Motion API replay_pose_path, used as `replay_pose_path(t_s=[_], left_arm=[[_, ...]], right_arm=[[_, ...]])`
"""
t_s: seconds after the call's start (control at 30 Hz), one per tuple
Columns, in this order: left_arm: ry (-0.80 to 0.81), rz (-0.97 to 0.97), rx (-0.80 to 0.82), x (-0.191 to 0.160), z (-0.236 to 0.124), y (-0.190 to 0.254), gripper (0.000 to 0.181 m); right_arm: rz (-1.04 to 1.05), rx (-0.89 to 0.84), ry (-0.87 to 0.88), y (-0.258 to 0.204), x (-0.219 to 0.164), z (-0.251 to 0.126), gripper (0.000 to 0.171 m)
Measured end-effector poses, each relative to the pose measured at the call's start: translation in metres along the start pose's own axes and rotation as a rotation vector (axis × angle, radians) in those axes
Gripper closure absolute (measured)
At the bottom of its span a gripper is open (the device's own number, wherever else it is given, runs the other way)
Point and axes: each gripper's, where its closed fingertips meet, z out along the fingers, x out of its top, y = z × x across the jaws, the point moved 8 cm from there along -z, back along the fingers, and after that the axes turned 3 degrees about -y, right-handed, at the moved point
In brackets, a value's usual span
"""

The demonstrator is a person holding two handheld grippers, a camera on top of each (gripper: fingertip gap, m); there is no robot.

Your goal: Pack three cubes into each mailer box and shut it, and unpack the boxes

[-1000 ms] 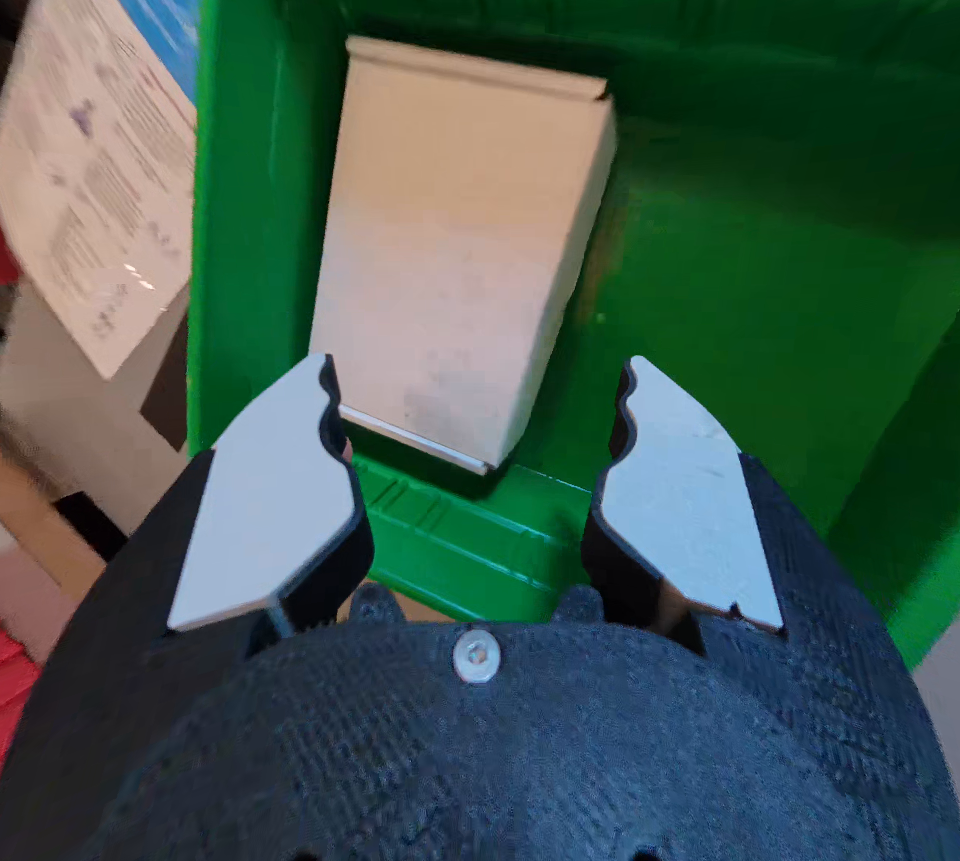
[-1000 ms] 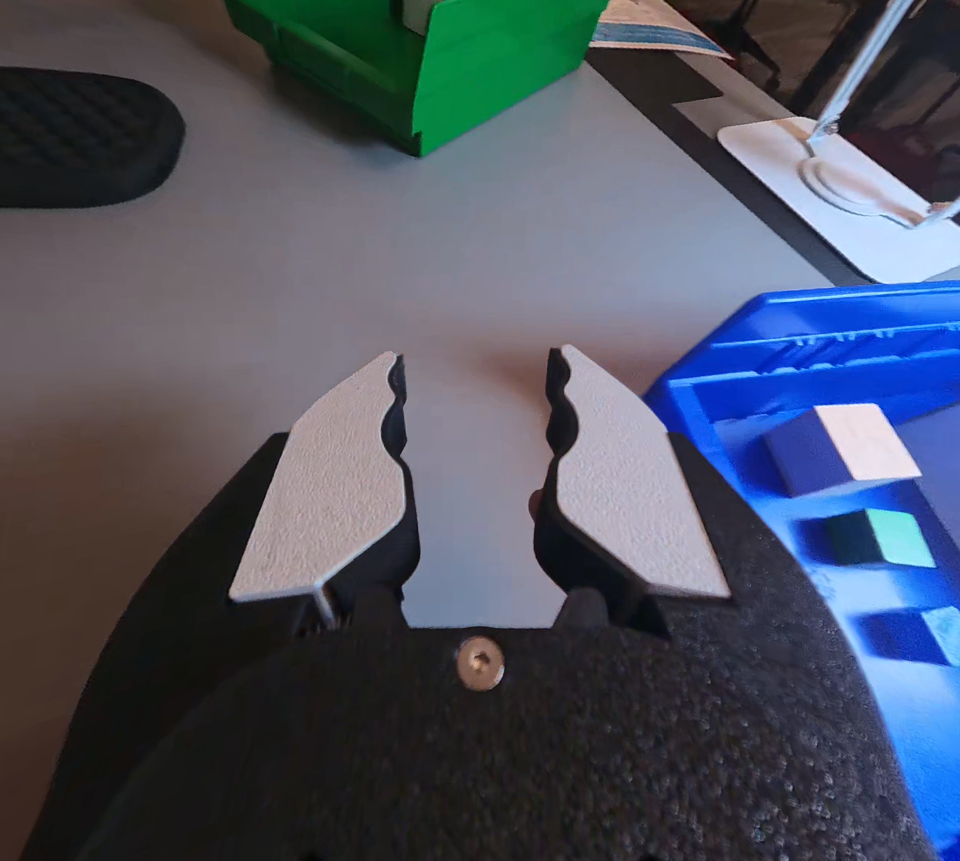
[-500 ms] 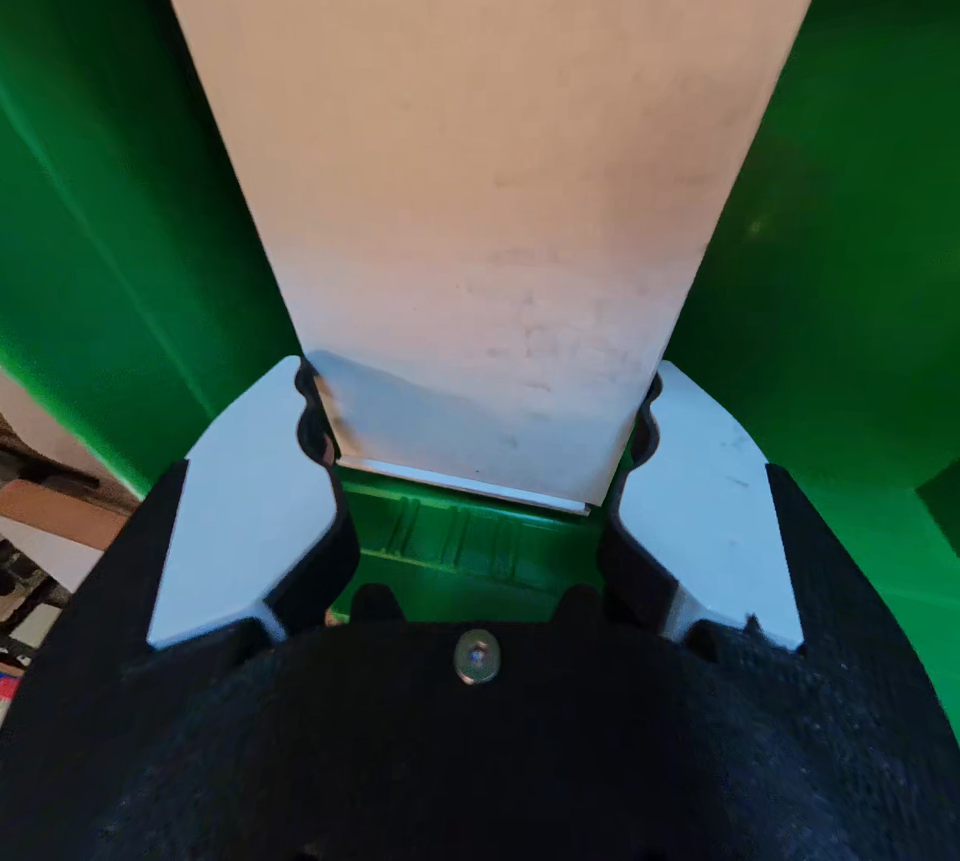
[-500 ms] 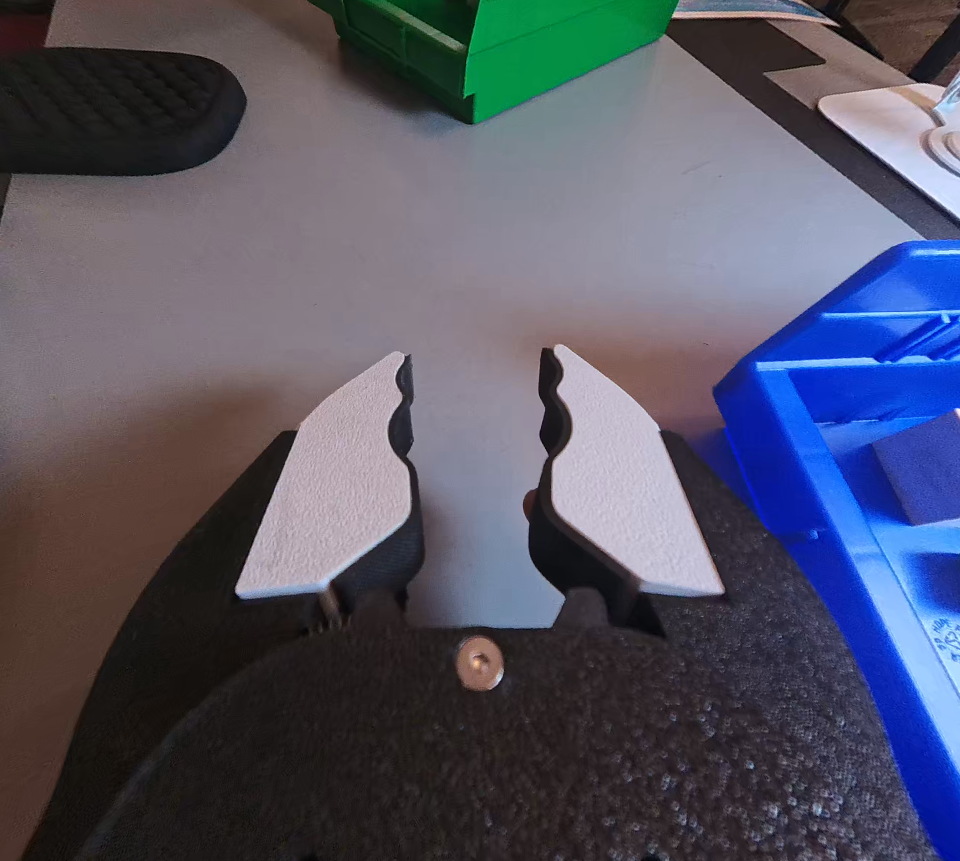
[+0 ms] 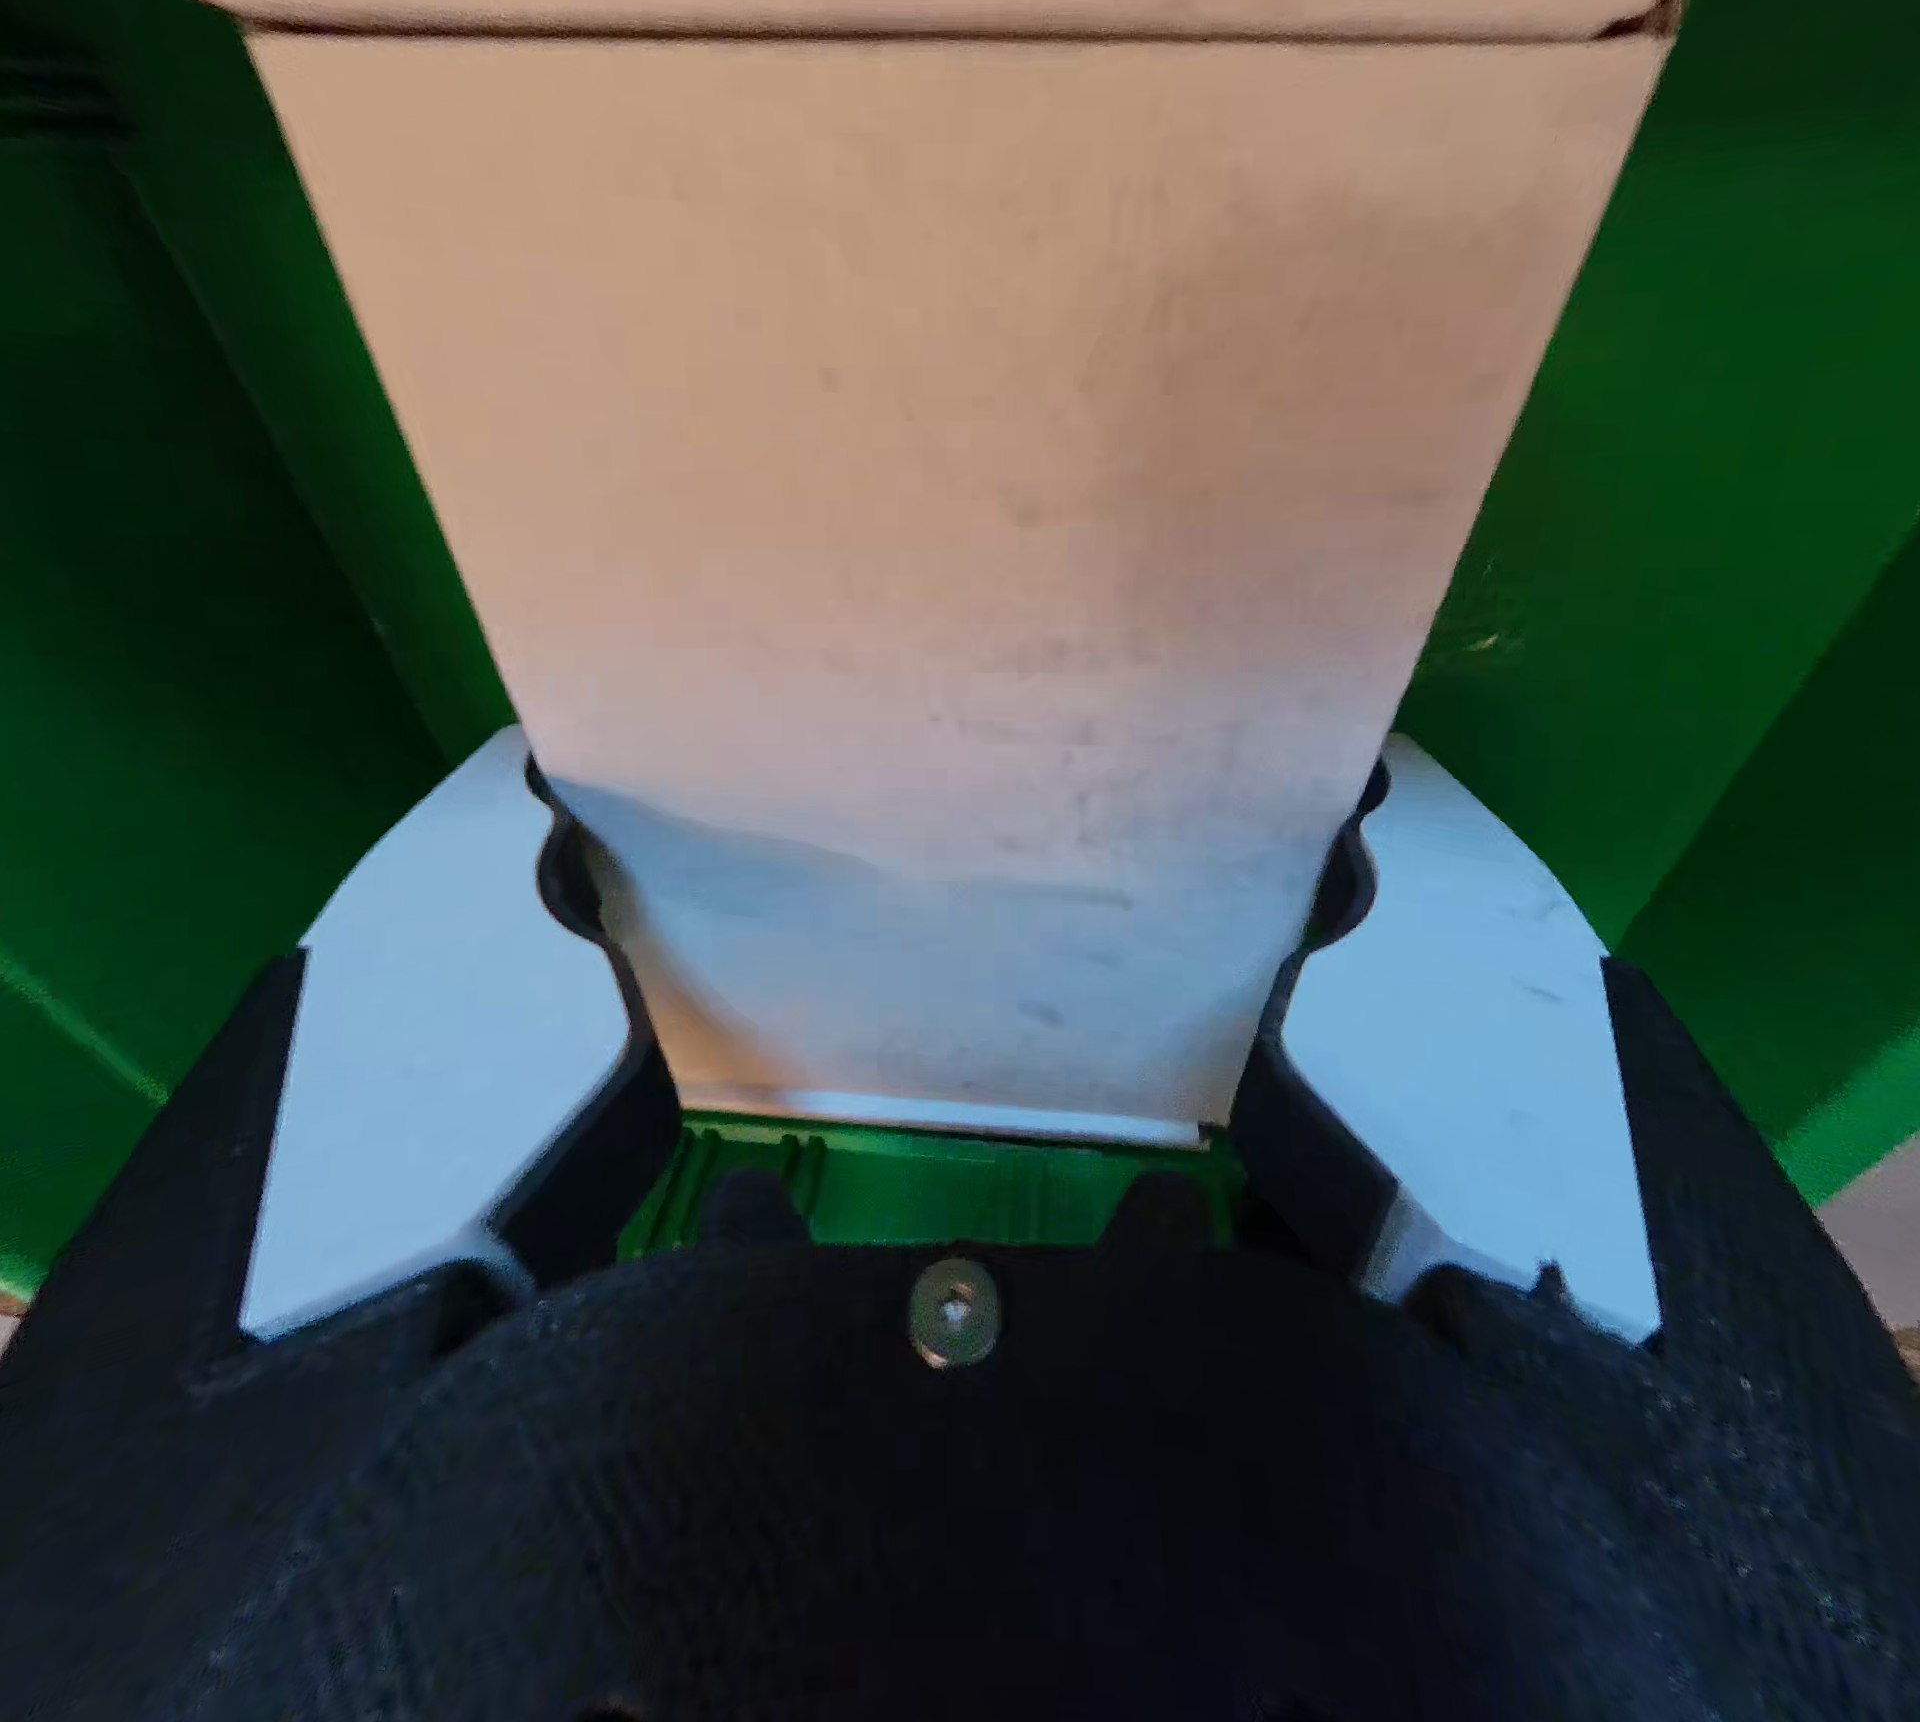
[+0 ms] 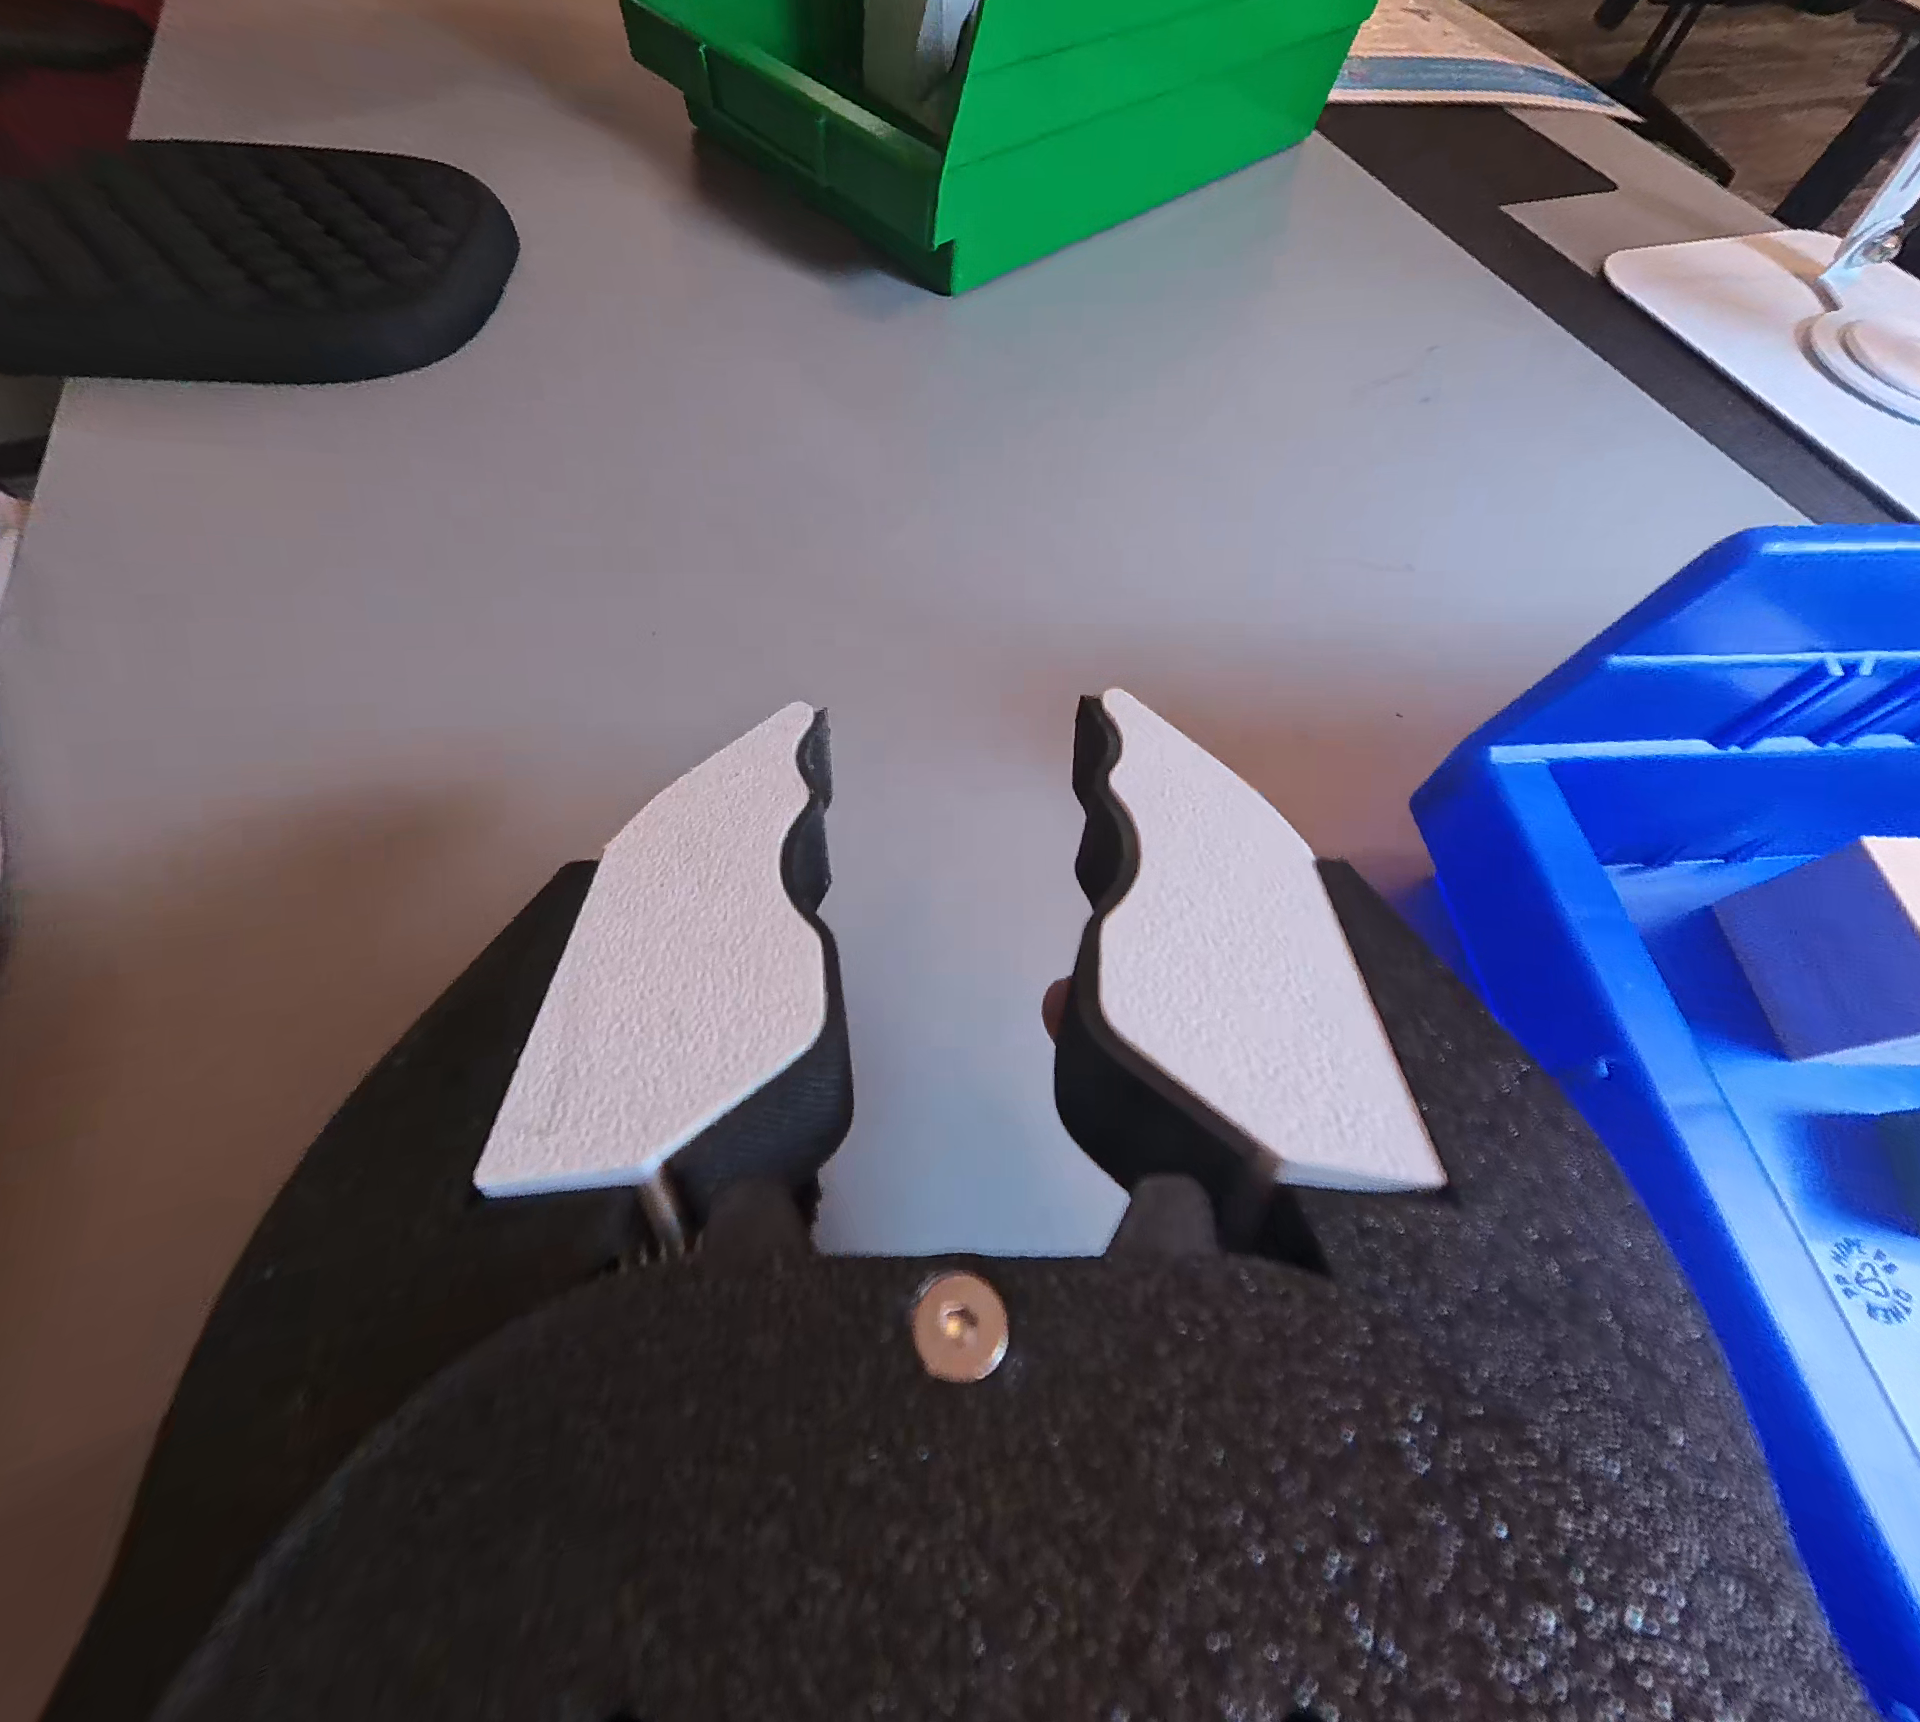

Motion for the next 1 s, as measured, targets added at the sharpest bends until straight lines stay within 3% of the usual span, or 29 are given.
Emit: replay_pose_path(t_s=[0.17,0.37,0.47,0.6,0.7,0.87,0.97,1.0], left_arm=[[0.031,0.027,0.098,-0.003,-0.015,0.013,0.048],[0.140,0.049,0.252,-0.016,-0.093,0.047,0.049],[0.202,0.099,0.307,-0.013,-0.133,0.078,0.051],[0.311,0.222,0.238,0.012,-0.158,0.140,0.051],[0.395,0.311,0.129,0.039,-0.158,0.184,0.051],[0.471,0.439,-0.136,0.085,-0.120,0.246,0.051],[0.447,0.502,-0.249,0.105,-0.096,0.267,0.051],[0.442,0.514,-0.245,0.108,-0.089,0.268,0.051]], right_arm=[[-0.007,-0.023,0.024,-0.001,0.000,-0.006,0.127],[-0.084,-0.094,0.079,-0.004,0.009,-0.012,0.126],[-0.167,-0.153,0.088,-0.009,0.013,-0.010,0.124],[-0.361,-0.261,0.098,-0.024,0.024,-0.002,0.118],[-0.553,-0.366,0.115,-0.043,0.035,0.006,0.107],[-0.945,-0.526,0.153,-0.080,0.049,0.016,0.086],[-1.094,-0.484,0.104,-0.099,0.044,0.028,0.077],[-1.117,-0.463,0.054,-0.102,0.037,0.033,0.082]])
